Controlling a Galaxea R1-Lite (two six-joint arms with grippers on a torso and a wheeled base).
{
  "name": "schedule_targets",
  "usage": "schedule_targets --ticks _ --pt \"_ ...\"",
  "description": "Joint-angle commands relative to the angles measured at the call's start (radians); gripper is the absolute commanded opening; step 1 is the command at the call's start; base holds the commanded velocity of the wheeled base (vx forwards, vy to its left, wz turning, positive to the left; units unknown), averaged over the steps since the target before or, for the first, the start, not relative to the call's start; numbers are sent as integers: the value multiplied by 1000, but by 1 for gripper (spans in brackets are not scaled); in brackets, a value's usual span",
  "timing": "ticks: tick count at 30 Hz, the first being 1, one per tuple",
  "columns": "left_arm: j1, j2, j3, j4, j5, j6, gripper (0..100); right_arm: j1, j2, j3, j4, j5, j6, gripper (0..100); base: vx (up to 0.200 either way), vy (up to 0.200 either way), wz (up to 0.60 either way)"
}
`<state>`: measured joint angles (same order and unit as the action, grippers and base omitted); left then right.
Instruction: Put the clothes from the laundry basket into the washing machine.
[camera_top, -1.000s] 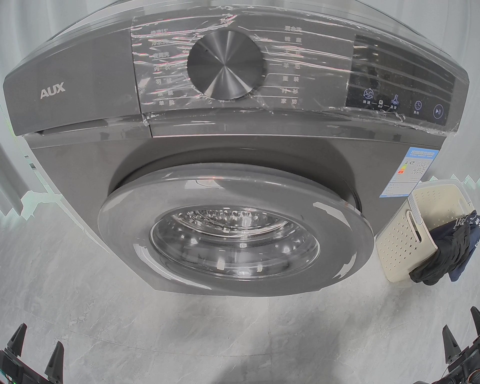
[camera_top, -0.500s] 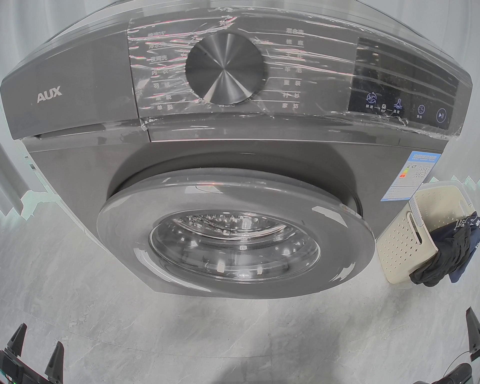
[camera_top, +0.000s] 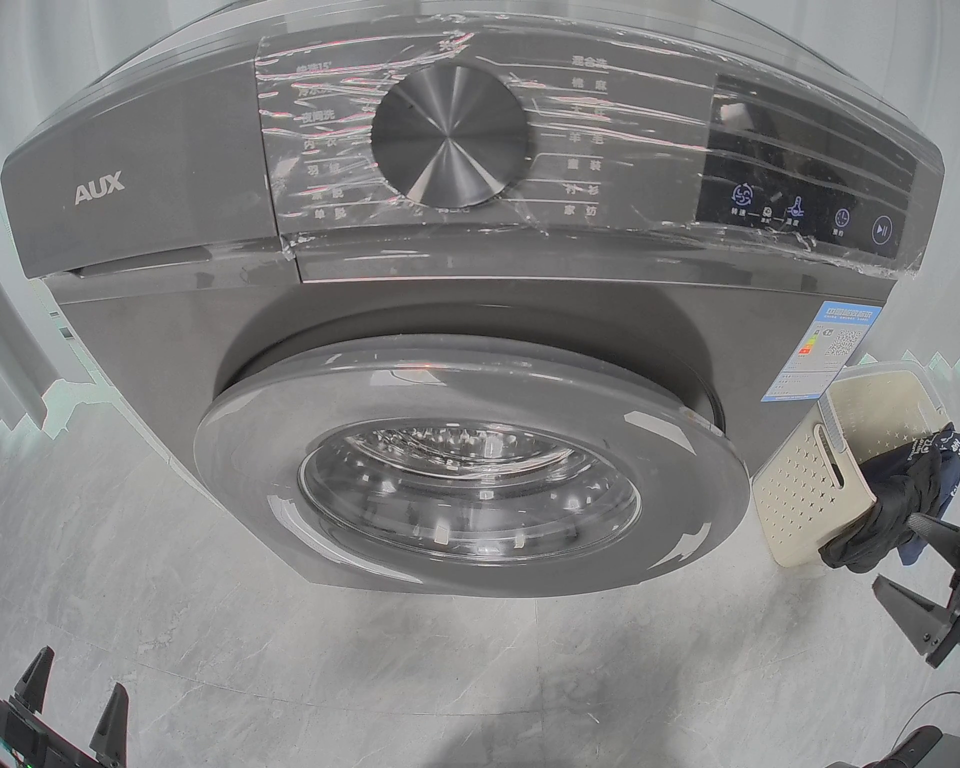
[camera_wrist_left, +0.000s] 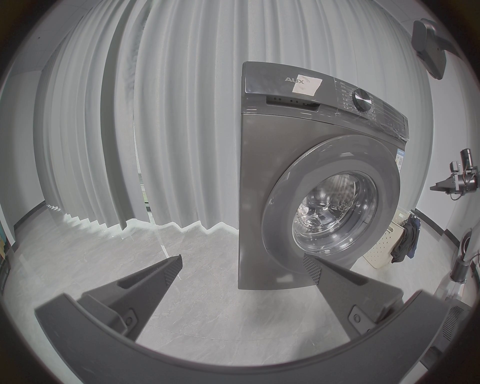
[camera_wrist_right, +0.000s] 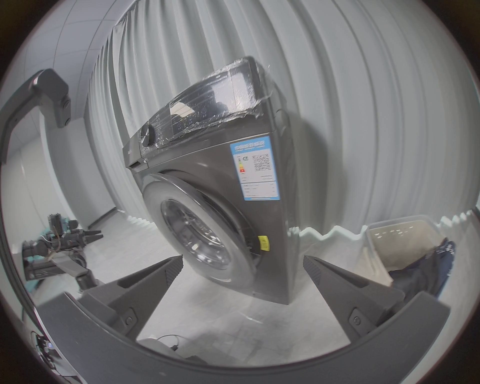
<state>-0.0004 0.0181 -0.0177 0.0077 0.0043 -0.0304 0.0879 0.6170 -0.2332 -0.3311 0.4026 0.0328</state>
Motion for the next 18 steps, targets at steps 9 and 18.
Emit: schedule_targets --ticks 9,18 --pt "0 -17 15 0 0 0 100 319 372 6 -217 -123 91 100 0 0 0" --pt "-1 -17 15 0 0 0 100 392 535 -66 -307 -246 104 100 0 0 0"
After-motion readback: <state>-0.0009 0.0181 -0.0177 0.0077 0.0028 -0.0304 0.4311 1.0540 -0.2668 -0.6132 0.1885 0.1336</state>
